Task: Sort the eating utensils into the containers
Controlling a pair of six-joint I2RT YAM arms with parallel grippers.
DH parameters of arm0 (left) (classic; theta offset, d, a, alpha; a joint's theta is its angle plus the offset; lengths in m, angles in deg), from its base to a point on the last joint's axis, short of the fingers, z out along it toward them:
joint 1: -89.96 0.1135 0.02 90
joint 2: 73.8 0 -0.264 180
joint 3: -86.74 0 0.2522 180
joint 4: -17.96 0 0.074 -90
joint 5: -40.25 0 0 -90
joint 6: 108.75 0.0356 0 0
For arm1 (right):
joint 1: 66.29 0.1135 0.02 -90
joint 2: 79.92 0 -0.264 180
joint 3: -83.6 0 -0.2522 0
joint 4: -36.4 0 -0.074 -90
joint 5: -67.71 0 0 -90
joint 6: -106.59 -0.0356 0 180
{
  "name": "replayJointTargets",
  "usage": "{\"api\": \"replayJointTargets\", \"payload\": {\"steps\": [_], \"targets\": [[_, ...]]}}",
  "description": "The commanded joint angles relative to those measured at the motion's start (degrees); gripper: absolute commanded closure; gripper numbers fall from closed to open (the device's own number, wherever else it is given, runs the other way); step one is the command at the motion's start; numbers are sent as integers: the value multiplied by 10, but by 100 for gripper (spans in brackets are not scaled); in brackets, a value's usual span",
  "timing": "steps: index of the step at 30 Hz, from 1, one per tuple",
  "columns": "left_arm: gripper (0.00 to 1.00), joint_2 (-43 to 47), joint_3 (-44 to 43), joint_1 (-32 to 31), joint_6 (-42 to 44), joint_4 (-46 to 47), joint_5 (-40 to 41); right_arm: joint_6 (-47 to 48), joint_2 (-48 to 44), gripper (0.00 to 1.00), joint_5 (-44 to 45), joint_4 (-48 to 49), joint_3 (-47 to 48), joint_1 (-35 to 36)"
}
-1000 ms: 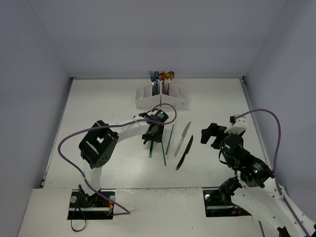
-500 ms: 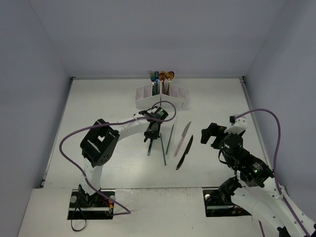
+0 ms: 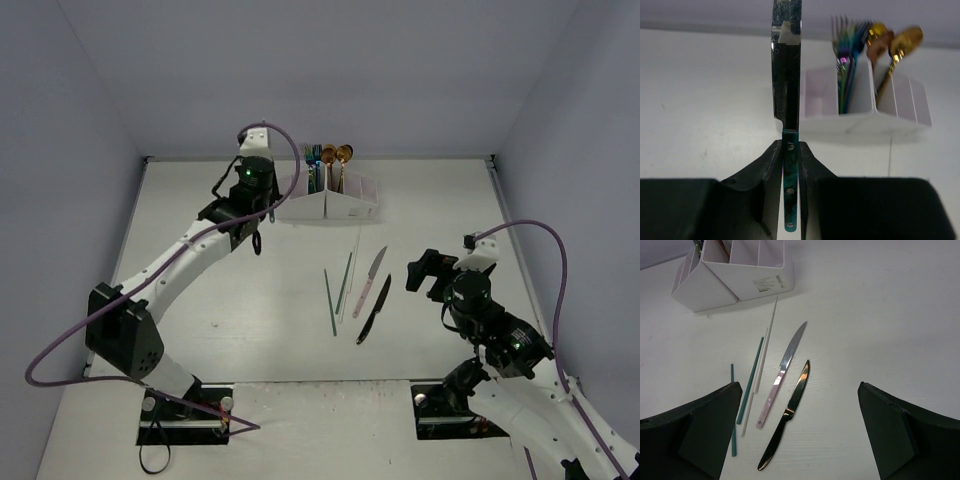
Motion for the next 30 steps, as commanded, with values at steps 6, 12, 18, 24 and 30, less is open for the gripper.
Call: {"api": "replayJointTargets", "payload": {"steps": [6, 12, 18, 24, 30], "targets": [[100, -145, -131, 78, 109, 241, -63, -8, -8, 0, 23, 20, 11, 1], [100, -229, -183, 86, 146, 293, -66, -8, -14, 0, 28, 20, 11, 1], [100, -284, -185, 89, 142, 333, -81, -8, -17, 0, 35, 20, 9, 1], [100, -301, -157, 89, 121, 349, -78, -6, 1, 0, 30, 20, 11, 1], [100, -300, -131, 89, 110, 348, -79, -6, 5, 0, 29, 21, 11, 1]]}}
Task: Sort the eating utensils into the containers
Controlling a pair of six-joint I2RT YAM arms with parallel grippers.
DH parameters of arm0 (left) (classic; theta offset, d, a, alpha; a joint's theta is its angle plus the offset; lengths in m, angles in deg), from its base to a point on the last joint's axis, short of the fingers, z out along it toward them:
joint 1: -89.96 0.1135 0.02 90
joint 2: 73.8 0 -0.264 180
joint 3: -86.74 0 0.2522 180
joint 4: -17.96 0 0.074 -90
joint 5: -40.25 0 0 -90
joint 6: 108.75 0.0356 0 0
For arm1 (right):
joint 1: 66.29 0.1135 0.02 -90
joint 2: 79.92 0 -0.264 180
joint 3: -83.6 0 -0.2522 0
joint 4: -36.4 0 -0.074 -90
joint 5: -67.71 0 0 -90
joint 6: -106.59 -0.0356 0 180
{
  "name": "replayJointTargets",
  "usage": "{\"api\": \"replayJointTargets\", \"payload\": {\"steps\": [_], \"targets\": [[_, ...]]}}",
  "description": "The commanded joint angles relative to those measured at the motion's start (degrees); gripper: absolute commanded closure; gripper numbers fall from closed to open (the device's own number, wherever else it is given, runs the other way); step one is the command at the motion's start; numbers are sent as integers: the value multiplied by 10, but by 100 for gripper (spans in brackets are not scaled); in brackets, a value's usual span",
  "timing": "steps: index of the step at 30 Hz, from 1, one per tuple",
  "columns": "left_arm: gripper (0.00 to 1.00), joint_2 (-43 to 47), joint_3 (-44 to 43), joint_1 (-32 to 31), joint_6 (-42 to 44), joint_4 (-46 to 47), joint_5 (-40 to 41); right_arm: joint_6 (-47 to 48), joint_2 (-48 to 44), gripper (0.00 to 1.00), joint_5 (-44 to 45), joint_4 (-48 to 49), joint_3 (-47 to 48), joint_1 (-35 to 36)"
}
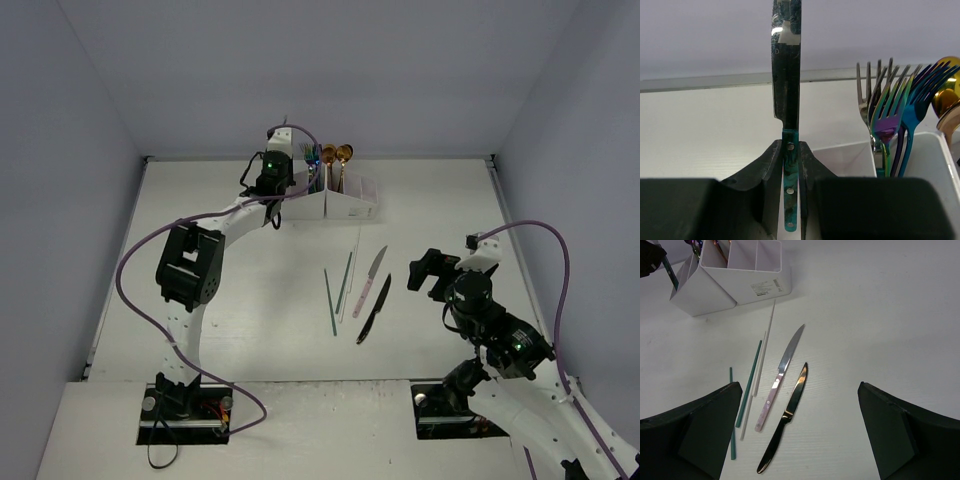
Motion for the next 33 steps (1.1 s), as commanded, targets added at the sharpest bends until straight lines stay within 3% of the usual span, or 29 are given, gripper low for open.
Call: {"api": "replayJointTargets", "payload": {"steps": [1, 11, 21, 28, 33], "targets": [[99, 36, 6, 4, -16, 62, -3, -4, 12, 0, 19, 22, 11, 1], [86, 56, 54, 3, -24, 61, -9, -5, 18, 0, 19, 22, 11, 2], [49, 126, 87, -1, -32, 34, -27, -8, 9, 0, 18, 21, 10, 1], [40, 204, 65, -53, -30, -145, -44, -12, -21, 0, 25, 18, 11, 1], [33, 211, -3, -157, -7, -348, -44, -17, -44, 0, 34, 8, 19, 1]]}}
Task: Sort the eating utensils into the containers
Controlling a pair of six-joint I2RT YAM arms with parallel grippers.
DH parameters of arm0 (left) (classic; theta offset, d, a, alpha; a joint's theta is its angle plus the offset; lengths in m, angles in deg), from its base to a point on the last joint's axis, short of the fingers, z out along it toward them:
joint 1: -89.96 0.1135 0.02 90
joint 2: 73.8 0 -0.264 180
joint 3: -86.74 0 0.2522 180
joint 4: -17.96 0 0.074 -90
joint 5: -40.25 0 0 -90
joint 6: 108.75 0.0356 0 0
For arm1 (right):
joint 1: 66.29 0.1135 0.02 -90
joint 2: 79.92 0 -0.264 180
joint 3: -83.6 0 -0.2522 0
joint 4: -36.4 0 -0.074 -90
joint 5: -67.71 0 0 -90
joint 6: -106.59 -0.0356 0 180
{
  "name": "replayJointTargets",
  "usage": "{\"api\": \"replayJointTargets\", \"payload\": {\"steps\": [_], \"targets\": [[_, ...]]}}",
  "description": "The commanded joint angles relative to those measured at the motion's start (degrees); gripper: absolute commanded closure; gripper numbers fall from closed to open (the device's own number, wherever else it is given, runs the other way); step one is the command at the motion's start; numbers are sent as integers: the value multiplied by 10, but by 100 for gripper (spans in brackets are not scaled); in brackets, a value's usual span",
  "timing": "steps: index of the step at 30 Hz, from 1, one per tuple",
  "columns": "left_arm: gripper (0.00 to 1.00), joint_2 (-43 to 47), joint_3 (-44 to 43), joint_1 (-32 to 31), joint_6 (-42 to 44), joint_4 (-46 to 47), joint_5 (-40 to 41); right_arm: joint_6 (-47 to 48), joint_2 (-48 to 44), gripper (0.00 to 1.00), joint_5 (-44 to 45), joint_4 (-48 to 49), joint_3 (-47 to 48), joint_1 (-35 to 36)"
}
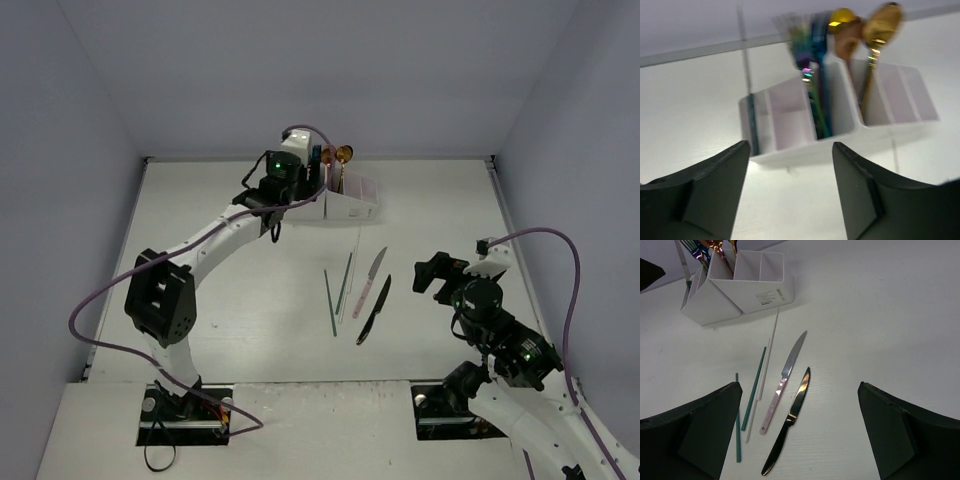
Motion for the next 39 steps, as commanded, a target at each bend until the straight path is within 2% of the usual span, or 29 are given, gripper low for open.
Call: {"api": "replayJointTargets", "payload": {"steps": [1, 4, 9, 14, 21, 27, 39], "targets": [[31, 29, -69, -94, 15, -170, -16, -13, -18, 0, 28, 11, 23, 1], [25, 20, -76, -142, -7, -204, -25, -9, -37, 0, 23, 8, 29, 1], [23, -32, -104, -210, -18, -249, -25, -1, -79, 0, 15, 1, 38, 1], [23, -107, -155, -229, -36, -302, -52, 4, -110, 0, 13, -4, 44, 1], [37, -173, -194, -234, -51, -331, -93, -10, -121, 1, 10, -6, 34, 1], [57, -198, -200, -238, -57, -334, -105, -11, -122, 1, 13, -8, 35, 1], [59, -246, -232, -241, -87, -332, -124, -16, -125, 1, 18, -8, 31, 1]]}}
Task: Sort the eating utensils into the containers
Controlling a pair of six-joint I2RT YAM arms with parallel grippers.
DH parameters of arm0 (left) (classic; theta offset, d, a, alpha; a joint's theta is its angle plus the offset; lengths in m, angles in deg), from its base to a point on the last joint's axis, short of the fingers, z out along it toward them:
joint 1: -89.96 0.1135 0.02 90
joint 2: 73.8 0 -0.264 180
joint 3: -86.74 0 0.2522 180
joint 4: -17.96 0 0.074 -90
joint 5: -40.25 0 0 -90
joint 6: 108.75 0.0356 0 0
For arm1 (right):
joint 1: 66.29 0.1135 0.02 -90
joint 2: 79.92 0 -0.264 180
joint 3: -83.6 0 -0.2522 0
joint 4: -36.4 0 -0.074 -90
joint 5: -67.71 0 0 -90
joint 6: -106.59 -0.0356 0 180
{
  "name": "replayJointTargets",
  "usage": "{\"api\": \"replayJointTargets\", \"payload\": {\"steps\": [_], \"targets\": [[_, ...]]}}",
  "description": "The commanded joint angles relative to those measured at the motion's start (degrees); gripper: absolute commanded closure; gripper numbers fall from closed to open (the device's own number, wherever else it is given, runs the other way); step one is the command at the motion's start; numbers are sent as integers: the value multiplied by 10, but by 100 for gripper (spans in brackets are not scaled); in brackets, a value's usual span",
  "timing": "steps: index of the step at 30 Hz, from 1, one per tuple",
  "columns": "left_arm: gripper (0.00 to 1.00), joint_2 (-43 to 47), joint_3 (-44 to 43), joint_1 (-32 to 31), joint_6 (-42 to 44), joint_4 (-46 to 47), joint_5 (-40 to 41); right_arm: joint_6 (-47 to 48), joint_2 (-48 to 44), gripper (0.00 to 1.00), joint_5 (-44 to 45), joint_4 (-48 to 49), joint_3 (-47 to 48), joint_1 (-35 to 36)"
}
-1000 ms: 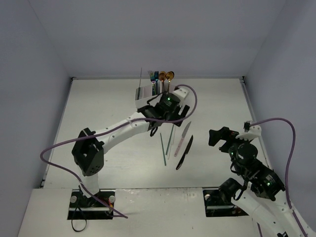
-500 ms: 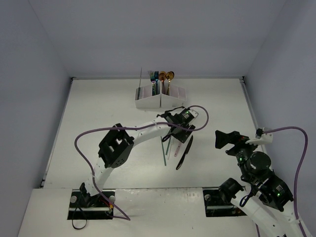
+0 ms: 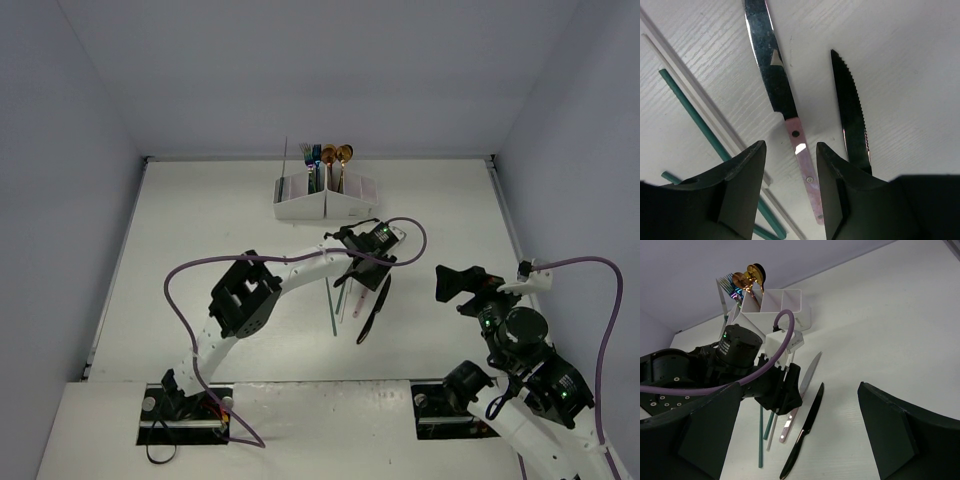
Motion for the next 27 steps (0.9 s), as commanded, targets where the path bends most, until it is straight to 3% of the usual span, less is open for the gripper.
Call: {"api": "replayJointTargets", "payload": {"steps": [1, 9, 15, 17, 27], "targets": [[59, -7, -38, -3, -27, 1, 0, -7, 2, 1, 15, 30, 5, 1], [66, -28, -38, -2, -39, -7, 39, -8, 0, 0, 16, 29, 4, 1], [88, -13, -22, -1, -35, -7, 59, -8, 6, 0, 18, 29, 3, 1], [94, 5, -23, -1, -30, -6, 63, -8, 7, 0, 18, 29, 4, 1], [100, 145, -47, 37, -7, 1, 121, -8, 6, 0, 23, 29, 5, 1]]}}
